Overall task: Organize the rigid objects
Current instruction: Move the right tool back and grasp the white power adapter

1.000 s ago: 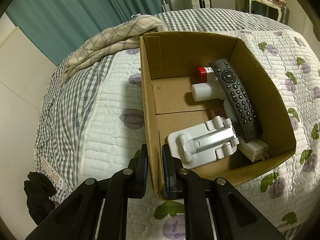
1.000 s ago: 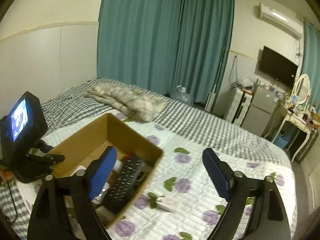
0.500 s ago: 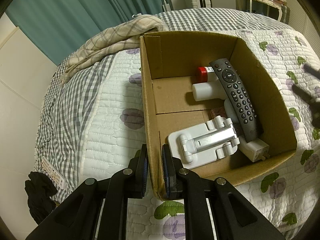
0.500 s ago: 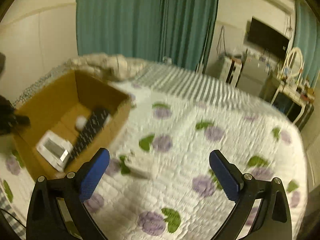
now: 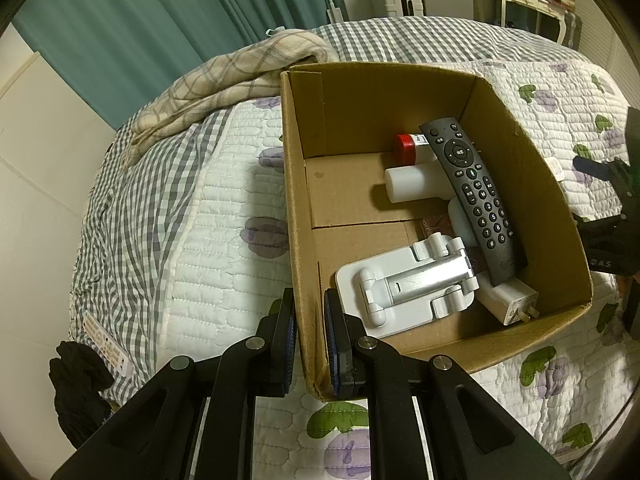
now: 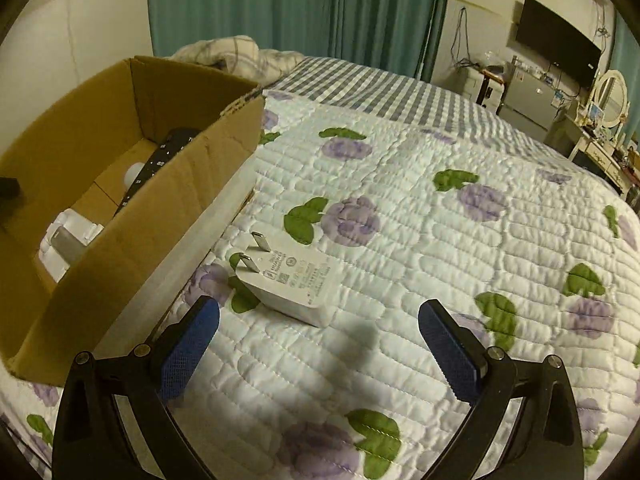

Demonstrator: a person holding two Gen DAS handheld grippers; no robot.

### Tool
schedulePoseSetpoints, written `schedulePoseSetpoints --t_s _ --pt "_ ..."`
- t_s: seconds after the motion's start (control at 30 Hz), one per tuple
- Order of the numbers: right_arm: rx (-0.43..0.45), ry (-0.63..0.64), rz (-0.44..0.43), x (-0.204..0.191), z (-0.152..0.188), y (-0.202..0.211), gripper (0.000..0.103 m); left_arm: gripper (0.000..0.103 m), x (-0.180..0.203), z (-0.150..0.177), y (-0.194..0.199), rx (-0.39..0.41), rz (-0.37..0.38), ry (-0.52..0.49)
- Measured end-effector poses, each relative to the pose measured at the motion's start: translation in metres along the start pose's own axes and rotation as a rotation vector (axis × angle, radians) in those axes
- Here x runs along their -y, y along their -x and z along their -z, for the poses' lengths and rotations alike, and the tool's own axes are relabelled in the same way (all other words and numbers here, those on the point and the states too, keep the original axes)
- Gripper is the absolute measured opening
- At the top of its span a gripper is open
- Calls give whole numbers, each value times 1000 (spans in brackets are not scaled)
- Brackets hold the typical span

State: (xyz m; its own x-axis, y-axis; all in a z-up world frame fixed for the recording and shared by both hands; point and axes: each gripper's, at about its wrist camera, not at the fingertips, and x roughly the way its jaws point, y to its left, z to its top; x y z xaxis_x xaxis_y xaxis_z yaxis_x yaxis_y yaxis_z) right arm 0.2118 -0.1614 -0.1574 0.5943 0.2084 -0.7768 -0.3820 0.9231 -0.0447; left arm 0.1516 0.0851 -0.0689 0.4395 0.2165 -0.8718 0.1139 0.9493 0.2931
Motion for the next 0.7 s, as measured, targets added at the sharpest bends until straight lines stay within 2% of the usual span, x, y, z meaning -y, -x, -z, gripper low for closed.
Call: schedulePoseSetpoints --t_s 0.23,0.5,0.7 --pt "-6 0 -20 -7 -4 -15 89 13 0 0 0 -1 -4 -3" --pt "-20 -12 -38 -6 -7 -21 58 13 0 1 0 -1 -6 -4" --pt "-13 -6 -39 -7 -6 -19 55 13 1 1 0 -1 -6 -4"
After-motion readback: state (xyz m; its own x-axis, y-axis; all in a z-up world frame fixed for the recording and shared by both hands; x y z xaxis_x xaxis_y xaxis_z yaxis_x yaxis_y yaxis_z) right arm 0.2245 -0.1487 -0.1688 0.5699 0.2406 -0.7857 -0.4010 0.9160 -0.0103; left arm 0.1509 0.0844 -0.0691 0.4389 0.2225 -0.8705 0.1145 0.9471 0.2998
